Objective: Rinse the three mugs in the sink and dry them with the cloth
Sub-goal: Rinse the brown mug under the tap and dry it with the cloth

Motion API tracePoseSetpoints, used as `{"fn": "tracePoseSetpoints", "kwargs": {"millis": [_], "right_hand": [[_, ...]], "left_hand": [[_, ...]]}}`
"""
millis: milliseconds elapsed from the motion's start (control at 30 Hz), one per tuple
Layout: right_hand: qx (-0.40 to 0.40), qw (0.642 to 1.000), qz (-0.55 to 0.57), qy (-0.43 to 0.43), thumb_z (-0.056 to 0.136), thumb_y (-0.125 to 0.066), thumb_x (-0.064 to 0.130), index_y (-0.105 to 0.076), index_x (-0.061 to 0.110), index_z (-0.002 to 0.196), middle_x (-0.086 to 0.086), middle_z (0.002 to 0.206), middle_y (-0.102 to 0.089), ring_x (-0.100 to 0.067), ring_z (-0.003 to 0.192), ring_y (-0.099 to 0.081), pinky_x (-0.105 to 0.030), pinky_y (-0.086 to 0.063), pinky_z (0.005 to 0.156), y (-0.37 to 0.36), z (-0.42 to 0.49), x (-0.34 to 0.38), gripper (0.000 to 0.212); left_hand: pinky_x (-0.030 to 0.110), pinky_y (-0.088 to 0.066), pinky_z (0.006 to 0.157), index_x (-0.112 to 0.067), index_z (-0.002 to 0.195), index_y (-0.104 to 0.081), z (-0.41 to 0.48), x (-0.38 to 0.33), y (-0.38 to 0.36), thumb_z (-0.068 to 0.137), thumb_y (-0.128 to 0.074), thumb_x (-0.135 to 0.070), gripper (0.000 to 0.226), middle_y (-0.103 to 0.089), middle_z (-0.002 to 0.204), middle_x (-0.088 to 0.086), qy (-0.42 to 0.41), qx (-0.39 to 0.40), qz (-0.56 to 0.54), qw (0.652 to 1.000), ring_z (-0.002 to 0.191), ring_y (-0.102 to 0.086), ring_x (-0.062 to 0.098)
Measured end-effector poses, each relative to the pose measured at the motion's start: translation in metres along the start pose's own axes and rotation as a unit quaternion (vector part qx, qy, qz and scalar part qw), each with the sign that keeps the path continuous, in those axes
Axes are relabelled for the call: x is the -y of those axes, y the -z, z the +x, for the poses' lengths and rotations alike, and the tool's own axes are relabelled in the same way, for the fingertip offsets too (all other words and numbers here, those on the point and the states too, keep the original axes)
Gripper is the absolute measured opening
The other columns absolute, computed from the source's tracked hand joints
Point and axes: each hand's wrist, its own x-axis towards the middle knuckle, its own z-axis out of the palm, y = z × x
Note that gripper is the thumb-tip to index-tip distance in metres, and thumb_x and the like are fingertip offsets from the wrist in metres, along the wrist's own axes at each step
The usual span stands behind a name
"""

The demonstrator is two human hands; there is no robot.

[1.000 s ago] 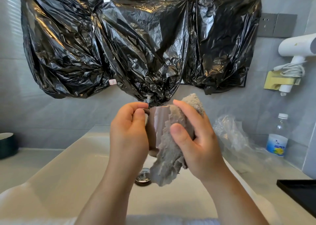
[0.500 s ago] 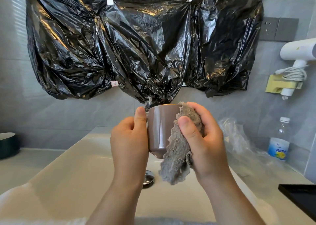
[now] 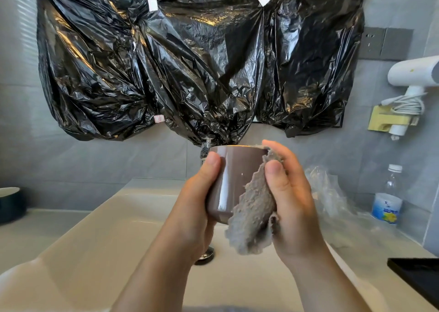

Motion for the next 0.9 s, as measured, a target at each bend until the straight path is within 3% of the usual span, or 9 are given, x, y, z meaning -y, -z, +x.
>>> {"fn": "tracePoseSetpoints", "kwargs": {"millis": [67,133,200,367,533,600,667,733,900], "right_hand": [[0.004,0.999,-0.036,0.007,0.077,-0.062,0.057,-0.063,0.042,0.118,0.012,0.114,-0.070,-0.008,0.105,-0.066,-0.029,-0.051,0.089,-0.001,-0.002,0.000,0.044],[-0.008,0.995,-0.098,0.033,0.077,-0.060,0.059,-0.060,0.042,0.120,0.023,0.115,-0.067,-0.002,0.107,-0.064,-0.017,-0.049,0.088,0.000,-0.002,-0.001,0.046],[-0.020,0.987,-0.152,0.052,0.077,-0.058,0.060,-0.056,0.043,0.119,0.035,0.111,-0.063,0.006,0.104,-0.062,-0.006,-0.044,0.081,0.003,-0.001,-0.001,0.045],[-0.016,0.979,-0.185,0.084,0.091,-0.054,0.045,-0.058,0.045,0.114,0.041,0.111,-0.061,0.011,0.105,-0.059,-0.003,-0.041,0.084,0.004,0.003,-0.003,0.024],[-0.031,0.988,-0.133,0.067,0.090,-0.051,0.031,-0.058,0.043,0.112,0.019,0.117,-0.068,-0.005,0.113,-0.062,-0.032,-0.049,0.100,0.009,0.009,-0.002,0.026],[-0.006,0.987,-0.148,0.069,0.088,-0.057,0.040,-0.056,0.046,0.115,0.023,0.116,-0.067,0.000,0.110,-0.062,-0.024,-0.049,0.096,0.004,0.005,0.002,0.028],[0.031,0.977,-0.202,0.063,0.080,-0.062,0.057,-0.053,0.048,0.124,0.026,0.116,-0.065,0.003,0.109,-0.062,-0.013,-0.047,0.087,-0.001,-0.001,0.005,0.046],[0.052,0.967,-0.245,0.056,0.073,-0.063,0.067,-0.047,0.046,0.131,0.019,0.121,-0.064,-0.001,0.112,-0.061,-0.014,-0.047,0.088,-0.003,-0.004,0.004,0.063],[-0.008,0.964,-0.241,0.111,0.087,-0.048,0.058,-0.053,0.049,0.117,0.006,0.122,-0.061,0.002,0.111,-0.057,-0.010,-0.041,0.091,-0.002,-0.002,0.005,0.032]], "left_hand": [[0.043,-0.054,0.084,-0.019,0.101,-0.080,0.003,-0.002,0.003,0.065,-0.060,-0.079,0.072,-0.078,0.101,0.015,-0.019,-0.064,0.073,0.995,0.090,-0.072,0.024],[0.030,-0.054,0.062,-0.016,0.091,-0.078,0.006,-0.003,0.003,0.072,-0.056,-0.081,0.071,-0.076,0.085,0.014,-0.035,-0.106,0.106,0.988,0.072,-0.068,0.019],[0.025,-0.052,0.053,-0.021,0.088,-0.075,0.005,-0.003,-0.002,0.082,-0.051,-0.079,0.063,-0.075,0.079,0.008,-0.054,-0.106,0.142,0.983,0.065,-0.065,0.014],[0.058,-0.057,0.079,-0.015,0.113,-0.068,0.002,0.003,-0.008,0.068,-0.064,-0.070,0.071,-0.075,0.106,0.017,-0.080,-0.093,0.125,0.985,0.097,-0.071,0.041],[0.053,-0.057,0.085,-0.005,0.118,-0.067,0.003,0.001,-0.008,0.063,-0.074,-0.055,0.075,-0.075,0.109,0.021,-0.059,-0.097,0.024,0.993,0.099,-0.072,0.037],[0.058,-0.054,0.089,0.001,0.120,-0.066,0.002,0.000,-0.009,0.064,-0.073,-0.054,0.078,-0.072,0.112,0.027,-0.056,-0.104,-0.008,0.993,0.102,-0.069,0.046],[0.057,-0.053,0.087,0.004,0.117,-0.065,0.002,-0.003,-0.009,0.064,-0.074,-0.051,0.078,-0.071,0.107,0.028,-0.069,-0.114,-0.012,0.991,0.097,-0.068,0.047],[0.054,-0.055,0.082,0.006,0.117,-0.064,0.002,-0.005,-0.008,0.063,-0.074,-0.050,0.078,-0.070,0.104,0.032,-0.078,-0.118,-0.022,0.990,0.092,-0.068,0.044],[0.062,-0.047,0.084,0.014,0.119,-0.056,-0.002,-0.006,-0.011,0.069,-0.073,-0.050,0.082,-0.061,0.105,0.041,-0.065,-0.074,-0.024,0.995,0.093,-0.062,0.049]]}}
